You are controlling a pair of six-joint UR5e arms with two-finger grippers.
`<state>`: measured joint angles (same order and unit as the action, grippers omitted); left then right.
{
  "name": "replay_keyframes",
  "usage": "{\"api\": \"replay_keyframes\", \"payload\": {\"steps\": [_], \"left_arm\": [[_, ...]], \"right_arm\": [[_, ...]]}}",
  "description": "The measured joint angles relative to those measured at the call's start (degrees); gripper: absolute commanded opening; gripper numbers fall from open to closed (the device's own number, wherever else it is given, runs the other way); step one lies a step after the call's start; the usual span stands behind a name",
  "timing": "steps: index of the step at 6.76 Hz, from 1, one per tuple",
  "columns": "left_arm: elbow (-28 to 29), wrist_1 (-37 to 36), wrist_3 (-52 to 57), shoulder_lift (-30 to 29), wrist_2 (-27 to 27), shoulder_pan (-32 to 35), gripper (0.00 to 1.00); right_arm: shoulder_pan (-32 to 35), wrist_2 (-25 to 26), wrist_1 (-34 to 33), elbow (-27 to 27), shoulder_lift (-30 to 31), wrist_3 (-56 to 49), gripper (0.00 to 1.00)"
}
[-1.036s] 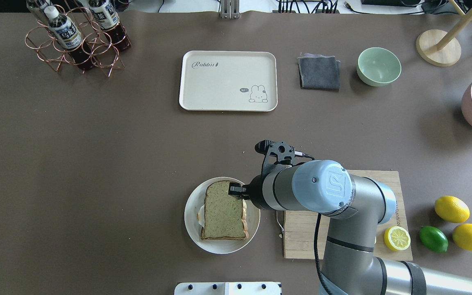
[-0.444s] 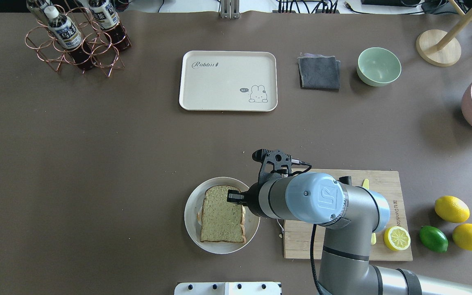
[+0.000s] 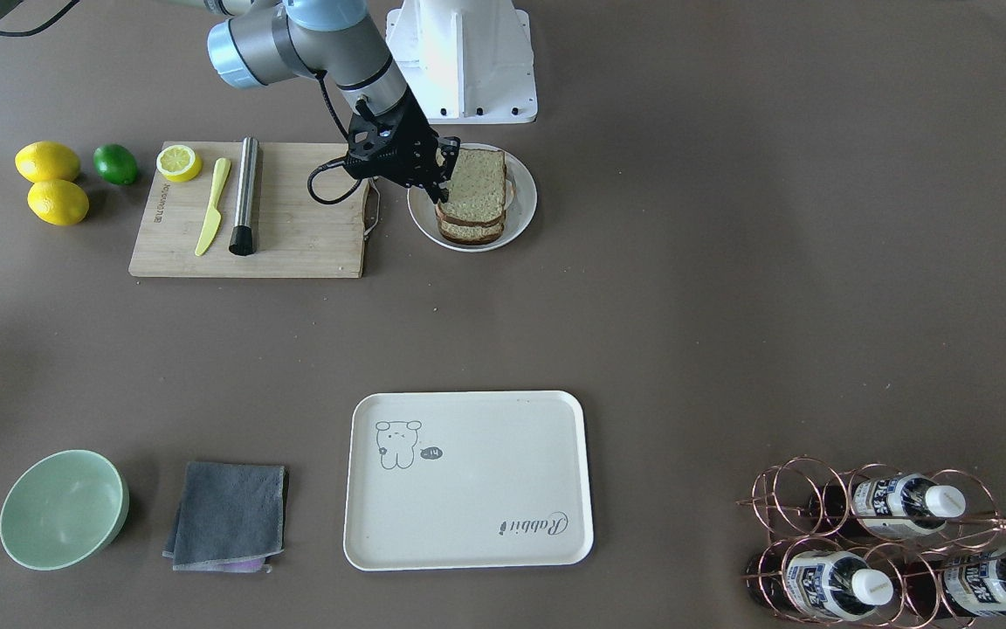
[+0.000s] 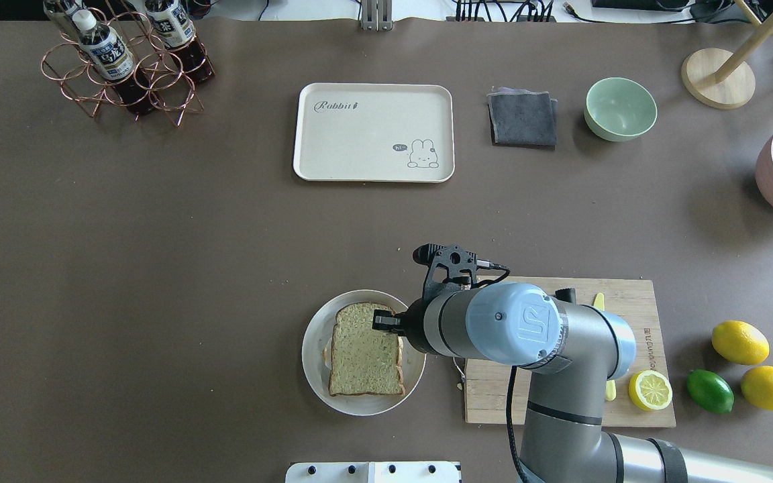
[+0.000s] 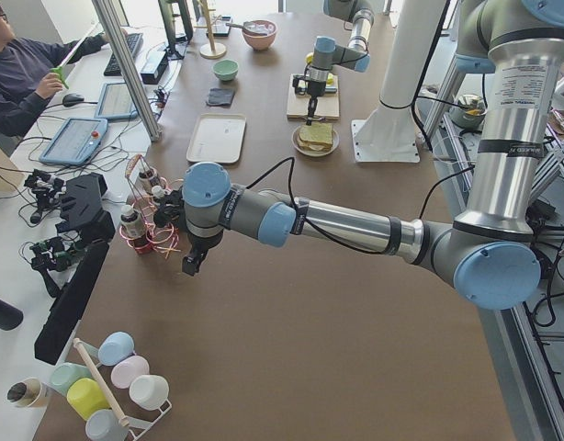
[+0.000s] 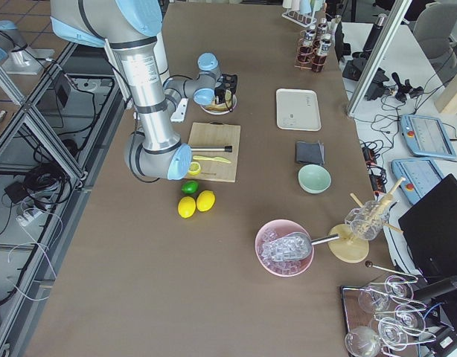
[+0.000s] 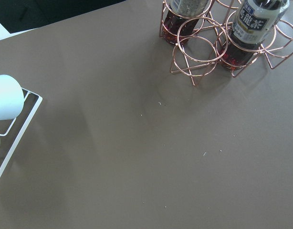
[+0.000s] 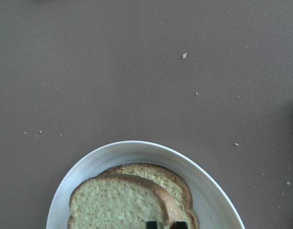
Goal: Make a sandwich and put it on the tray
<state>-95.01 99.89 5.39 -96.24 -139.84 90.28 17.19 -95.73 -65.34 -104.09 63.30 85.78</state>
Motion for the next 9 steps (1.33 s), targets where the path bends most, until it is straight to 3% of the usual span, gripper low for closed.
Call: {"api": "replay_keyframes", "payload": {"steps": [3,5,9], "left_arm": [[0.06,-0.04,0.05,0.02,0.00,-0.25,0.99],[0.25,-0.11,0.02,0.13,0.00,-0.28,0.99],[0.52,-0.14,0.06,0.29,0.00,-0.31,0.99]], "right_arm": [[3.09,-2.09,-0.75,-0.40,0.14,-4.81,1.00],[10.01,-8.70,-5.24,-1.11,0.35,-8.09,1.00],[29.17,-18.69,-21.38,-1.69,4.81,-37.06,1.00]]}}
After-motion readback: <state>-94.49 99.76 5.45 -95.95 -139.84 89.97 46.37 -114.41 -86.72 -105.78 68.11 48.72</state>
